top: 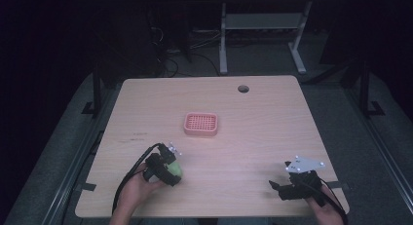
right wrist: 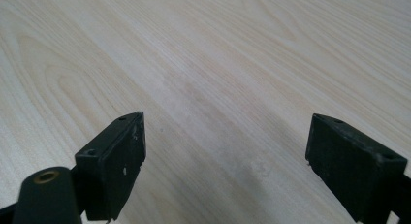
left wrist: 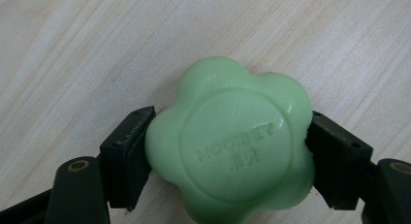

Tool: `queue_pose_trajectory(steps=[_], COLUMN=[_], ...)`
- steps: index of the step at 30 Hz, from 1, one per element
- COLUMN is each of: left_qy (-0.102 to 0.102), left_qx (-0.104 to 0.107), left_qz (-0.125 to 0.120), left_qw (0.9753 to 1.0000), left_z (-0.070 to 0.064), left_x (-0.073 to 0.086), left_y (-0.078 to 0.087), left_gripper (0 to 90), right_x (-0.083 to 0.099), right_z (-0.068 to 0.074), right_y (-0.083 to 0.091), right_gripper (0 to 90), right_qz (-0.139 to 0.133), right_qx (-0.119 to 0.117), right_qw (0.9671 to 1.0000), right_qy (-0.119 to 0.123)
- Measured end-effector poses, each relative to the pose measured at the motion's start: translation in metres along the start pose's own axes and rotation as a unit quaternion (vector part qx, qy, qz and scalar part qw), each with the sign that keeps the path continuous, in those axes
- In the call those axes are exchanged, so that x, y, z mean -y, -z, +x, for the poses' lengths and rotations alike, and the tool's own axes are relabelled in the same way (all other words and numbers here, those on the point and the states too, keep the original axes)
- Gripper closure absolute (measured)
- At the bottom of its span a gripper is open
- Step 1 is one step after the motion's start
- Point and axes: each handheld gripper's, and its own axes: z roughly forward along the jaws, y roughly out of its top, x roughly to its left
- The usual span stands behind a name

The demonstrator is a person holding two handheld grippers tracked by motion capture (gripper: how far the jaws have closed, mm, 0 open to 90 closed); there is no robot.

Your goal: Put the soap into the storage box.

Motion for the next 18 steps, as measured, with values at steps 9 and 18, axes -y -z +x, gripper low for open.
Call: queue_pose_trajectory(steps=[9,18], left_qy=[0.000,0.002], left_qx=[-0.004,0.000], left_qz=[-0.005,-0.017], left_qw=[1.0000,0.9999], left_z=[0.001,0.003], left_x=[0.001,-0.002], left_y=[0.005,0.018], left_gripper=[26.1,26.2], right_x=[0.000,0.000], right_z=[-0.001,0.000], right_y=[0.000,-0.001], right_gripper=[13.8,13.8], right_qz=[0.002,0.000], right_qx=[0.001,0.000], right_qw=[1.0000,1.0000], right_qy=[0.005,-0.001])
